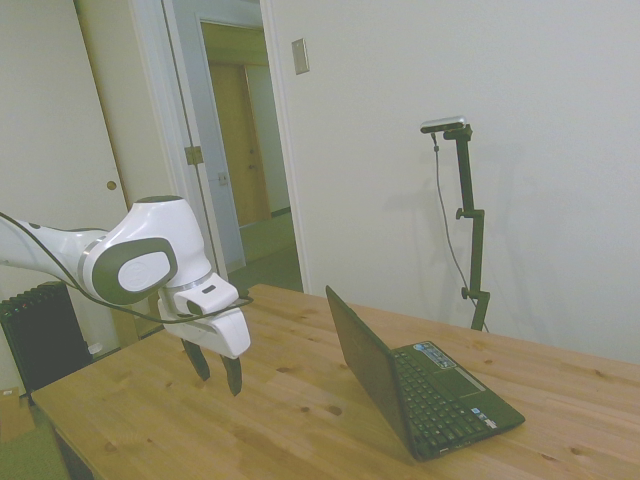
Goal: Close the laptop
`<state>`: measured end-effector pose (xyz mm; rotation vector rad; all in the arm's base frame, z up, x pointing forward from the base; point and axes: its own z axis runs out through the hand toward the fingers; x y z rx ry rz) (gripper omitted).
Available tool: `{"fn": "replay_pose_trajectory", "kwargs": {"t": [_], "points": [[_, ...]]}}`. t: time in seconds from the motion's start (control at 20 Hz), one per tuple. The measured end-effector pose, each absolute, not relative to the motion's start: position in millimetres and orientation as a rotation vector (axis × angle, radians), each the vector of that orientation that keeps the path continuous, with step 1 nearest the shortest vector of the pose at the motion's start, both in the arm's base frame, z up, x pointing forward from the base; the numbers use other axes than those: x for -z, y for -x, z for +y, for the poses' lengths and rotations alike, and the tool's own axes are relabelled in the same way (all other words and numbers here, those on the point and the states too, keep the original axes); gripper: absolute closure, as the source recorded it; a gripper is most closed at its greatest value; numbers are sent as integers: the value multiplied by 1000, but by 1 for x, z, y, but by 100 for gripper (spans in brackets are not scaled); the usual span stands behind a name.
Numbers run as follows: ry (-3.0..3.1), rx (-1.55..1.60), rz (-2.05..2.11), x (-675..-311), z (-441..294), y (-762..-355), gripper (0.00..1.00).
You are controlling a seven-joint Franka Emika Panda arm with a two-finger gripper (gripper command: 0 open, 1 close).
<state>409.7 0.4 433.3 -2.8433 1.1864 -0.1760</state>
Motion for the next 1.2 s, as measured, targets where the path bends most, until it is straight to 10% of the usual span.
{"fn": "replay_pose_trajectory", "kwargs": {"t": [0.95, 1.0, 1.2], "points": [[2526, 502, 1709, -511, -160, -476, 0], [2523, 499, 1716, -511, -164, -479, 100], [2527, 490, 1718, -509, -166, -485, 100]]}}
